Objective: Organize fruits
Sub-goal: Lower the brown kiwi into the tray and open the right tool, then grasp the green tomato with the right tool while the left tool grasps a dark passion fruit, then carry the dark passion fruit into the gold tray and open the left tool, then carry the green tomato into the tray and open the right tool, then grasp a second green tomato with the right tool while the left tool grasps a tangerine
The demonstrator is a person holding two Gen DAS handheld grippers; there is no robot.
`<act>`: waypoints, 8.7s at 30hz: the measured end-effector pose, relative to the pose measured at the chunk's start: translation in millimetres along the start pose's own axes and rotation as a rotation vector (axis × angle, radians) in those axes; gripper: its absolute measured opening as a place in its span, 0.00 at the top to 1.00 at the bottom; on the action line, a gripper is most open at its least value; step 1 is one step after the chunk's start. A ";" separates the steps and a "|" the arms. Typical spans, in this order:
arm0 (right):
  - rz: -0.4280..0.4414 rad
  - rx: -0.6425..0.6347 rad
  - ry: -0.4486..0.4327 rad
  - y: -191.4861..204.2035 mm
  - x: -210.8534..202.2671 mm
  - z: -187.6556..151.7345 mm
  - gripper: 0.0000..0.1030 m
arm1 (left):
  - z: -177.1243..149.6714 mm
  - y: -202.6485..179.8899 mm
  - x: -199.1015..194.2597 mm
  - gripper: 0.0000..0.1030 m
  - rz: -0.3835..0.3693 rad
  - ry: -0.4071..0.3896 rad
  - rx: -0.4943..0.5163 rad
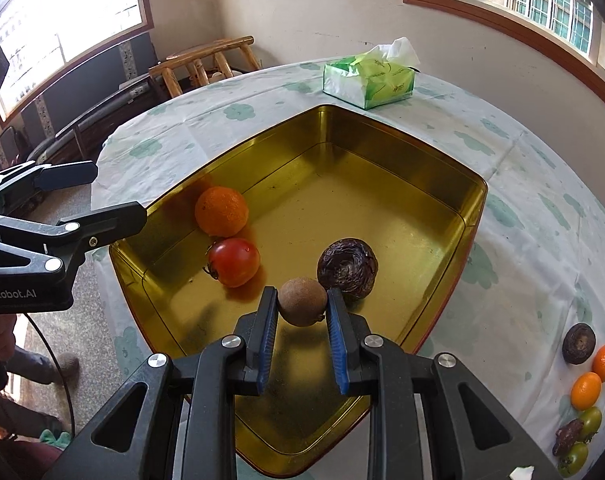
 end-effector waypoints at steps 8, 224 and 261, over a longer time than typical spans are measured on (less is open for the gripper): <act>-0.005 0.008 0.005 -0.3 6.3 -3.1 0.77 | -2.7 -2.2 1.2 0.12 -0.010 0.010 0.003; -0.057 0.070 -0.043 -10.8 7.7 8.9 0.62 | 2.0 -16.0 -7.4 0.13 -0.053 -0.004 0.001; -0.380 0.495 -0.119 -285.3 -86.4 -96.6 0.55 | 67.5 -246.0 -15.1 0.13 -0.310 -0.071 0.369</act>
Point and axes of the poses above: each gripper's, at about its wrist camera, not at the fingertips, and x roughly the way its jaws point, y to its left, z to its top, the point moved 7 cm from there along x, roughly the way its jaws point, and after that the axes turned 11 degrees about x, right-handed, at the moved point
